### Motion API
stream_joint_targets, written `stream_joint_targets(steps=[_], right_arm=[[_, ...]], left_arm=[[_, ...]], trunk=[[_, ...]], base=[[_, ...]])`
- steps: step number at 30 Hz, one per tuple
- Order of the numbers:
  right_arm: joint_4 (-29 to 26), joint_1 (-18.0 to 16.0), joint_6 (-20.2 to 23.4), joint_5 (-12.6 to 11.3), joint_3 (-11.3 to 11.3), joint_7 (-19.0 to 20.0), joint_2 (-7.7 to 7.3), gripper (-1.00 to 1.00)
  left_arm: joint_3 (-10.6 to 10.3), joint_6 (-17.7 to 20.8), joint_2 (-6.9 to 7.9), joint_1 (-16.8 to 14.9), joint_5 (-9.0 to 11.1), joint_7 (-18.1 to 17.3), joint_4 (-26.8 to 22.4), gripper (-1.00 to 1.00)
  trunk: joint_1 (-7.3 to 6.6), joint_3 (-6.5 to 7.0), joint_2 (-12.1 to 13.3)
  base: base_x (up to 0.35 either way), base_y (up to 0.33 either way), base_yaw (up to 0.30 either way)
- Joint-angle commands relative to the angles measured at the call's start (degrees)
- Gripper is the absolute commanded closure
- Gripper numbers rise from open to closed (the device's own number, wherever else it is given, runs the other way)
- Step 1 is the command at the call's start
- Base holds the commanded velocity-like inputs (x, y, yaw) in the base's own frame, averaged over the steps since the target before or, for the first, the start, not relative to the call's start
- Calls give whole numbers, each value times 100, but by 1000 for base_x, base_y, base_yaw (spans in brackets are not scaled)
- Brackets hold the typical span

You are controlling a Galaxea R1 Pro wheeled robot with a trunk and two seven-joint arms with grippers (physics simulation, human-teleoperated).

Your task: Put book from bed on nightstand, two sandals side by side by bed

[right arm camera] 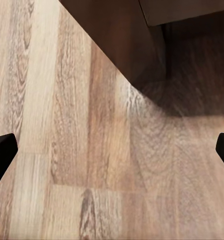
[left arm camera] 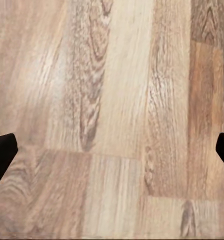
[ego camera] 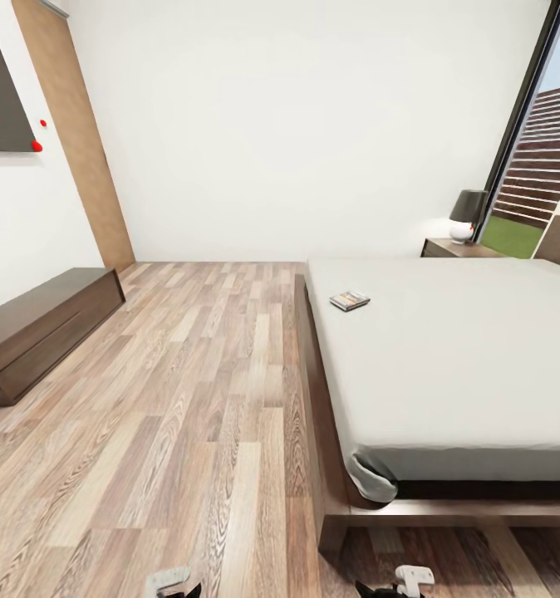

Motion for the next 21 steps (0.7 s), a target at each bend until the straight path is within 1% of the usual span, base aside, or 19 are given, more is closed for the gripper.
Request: stream_joint_targets(steps=[1,5,7,9,11,13,15,17,21], right_arm=[[30,-4,-11,-48,-21,44,-8,-100],[29,42,-8,-46,-22,39,-11,-100],[29,73,-7,-46,-21,41,-17,-100],[29,88,-6,-46,-21,42,-100,-100],[29,98,-6,-46,-21,43,-263,-100],[29,100,-6,-46,-21,43,-329,-100],[29,103,-5,-46,-21,43,-412,-100],[29,104,-5,-46,-21,43,-431,-100],[29,104,-5,-46,-21,43,-445,-100]], left_arm=[[24,-12,120,33,1,89,89,-100],[22,-7,235,116,-1,133,117,-100],[22,-5,266,138,-12,142,122,-100],[18,-4,281,154,-78,148,124,-100],[15,-2,291,174,-258,152,126,-100],[14,1,293,188,-374,153,126,-100],[20,4,297,205,-599,161,127,-100],[19,5,297,209,-659,190,127,-100],[15,6,297,212,-705,289,127,-100]], trunk=[[-1,-5,-2],[-1,-5,-2],[-1,-5,-2],[-1,-5,-2],[-1,-5,-2],[-1,-5,-2],[-23,13,38],[-67,49,118],[-155,121,278]], base=[[0,0,0],[0,0,0],[0,0,0],[0,0,0],[0,0,0],[0,0,0],[0,0,0],[0,0,0],[0,0,0]])
